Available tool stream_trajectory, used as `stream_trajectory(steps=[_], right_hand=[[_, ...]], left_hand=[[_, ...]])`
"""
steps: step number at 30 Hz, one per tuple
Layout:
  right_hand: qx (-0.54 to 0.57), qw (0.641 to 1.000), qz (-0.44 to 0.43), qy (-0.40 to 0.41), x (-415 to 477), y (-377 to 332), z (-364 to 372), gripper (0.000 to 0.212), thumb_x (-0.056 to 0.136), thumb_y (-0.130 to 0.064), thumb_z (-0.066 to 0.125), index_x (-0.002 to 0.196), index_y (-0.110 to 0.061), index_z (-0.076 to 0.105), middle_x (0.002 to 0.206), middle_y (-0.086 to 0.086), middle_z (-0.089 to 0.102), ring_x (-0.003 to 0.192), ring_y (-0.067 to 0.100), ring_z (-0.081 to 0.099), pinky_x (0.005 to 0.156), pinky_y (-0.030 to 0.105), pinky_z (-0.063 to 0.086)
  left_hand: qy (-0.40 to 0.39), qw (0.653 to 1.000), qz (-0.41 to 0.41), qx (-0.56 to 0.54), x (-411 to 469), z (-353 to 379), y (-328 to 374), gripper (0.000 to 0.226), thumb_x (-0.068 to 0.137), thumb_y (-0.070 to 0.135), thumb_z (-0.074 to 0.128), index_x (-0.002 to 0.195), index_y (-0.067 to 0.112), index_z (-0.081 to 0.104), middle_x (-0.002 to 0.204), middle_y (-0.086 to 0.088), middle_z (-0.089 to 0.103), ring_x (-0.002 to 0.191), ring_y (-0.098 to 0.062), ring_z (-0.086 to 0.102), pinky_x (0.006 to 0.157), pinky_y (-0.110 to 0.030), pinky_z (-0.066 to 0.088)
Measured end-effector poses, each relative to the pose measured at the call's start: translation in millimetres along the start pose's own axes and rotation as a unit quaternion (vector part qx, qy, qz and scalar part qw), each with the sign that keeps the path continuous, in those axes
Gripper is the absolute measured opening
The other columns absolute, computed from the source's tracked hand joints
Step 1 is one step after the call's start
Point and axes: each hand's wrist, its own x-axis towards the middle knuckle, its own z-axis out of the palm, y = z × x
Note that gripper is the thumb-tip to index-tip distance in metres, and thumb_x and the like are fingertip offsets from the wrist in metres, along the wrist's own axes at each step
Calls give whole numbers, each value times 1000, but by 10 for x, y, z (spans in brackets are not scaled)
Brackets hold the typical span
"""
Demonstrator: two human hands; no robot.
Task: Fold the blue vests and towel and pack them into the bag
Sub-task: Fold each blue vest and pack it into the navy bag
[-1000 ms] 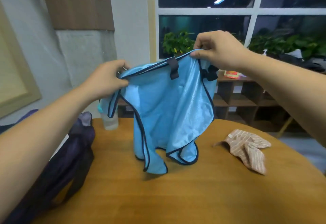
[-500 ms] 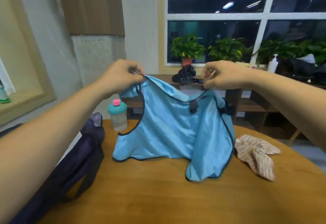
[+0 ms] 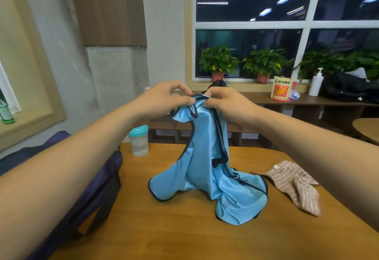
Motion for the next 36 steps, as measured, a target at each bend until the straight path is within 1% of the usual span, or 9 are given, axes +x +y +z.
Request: stream_trajectory(steps=[4,9,11,16,19,24,31,33,36], right_hand=[[-12,999,12,29,6,8,-96,29,104,-33,62,109,-7,73,106,16,77,97,30,75,92,51,59],[4,999,-12,51,41,-52,-140,22,107,-30,60,94,-23,76,84,-9,79,74,1,73,61,15,51],[15,998,-12,54,49,-94,-126,23,107,-29,59,95,-21,77,85,-8,80,75,3,74,62,17,53],[20,999,-2,35,31,-115,-141,21,106,-32,63,102,-18,78,91,-7,81,81,5,75,69,19,55],[35,999,12,-9,-31,-124,-176,25,105,-37,65,116,-18,76,106,-5,81,95,10,77,79,23,60],[24,996,-38,-74,-35,-241,-162,30,101,-42,70,127,-28,71,119,-9,77,109,9,74,91,31,59],[131,988,-72,32,135,-366,-160,30,104,-27,69,113,1,69,104,14,77,93,27,73,85,38,58],[145,987,-63,44,139,-401,-201,23,107,-24,62,98,-5,70,93,11,73,85,25,68,81,39,53],[159,985,-56,37,112,-471,-231,24,108,-23,58,87,-17,69,88,6,72,83,21,67,77,35,52]], left_hand=[[-46,996,-12,-74,-101,50,-80,26,99,46,70,121,33,68,93,9,75,75,-14,67,71,-33,46],[-74,993,60,-64,-225,193,-122,61,82,50,89,134,44,57,123,17,72,98,-16,73,92,-43,61],[-30,994,108,-13,-211,262,-108,71,75,47,94,134,44,55,127,20,69,90,-20,70,90,-47,61],[117,983,140,-2,-7,183,-126,2,97,37,71,97,38,72,90,8,74,80,-18,70,82,-54,59],[180,974,134,39,66,98,-87,24,103,34,63,79,33,67,81,7,59,77,-17,57,74,-40,48],[180,977,99,-63,111,83,182,49,104,35,65,56,31,56,55,16,43,56,-5,38,53,-21,32],[196,968,90,-127,194,23,362,58,93,60,72,60,17,51,61,-4,45,59,-17,42,63,-33,34],[199,964,91,-153,190,4,364,57,89,59,77,67,13,52,65,-7,43,62,-19,42,65,-34,33],[181,959,93,-200,191,-22,373,35,89,39,85,81,13,62,73,-7,66,70,-18,63,69,-35,50]])
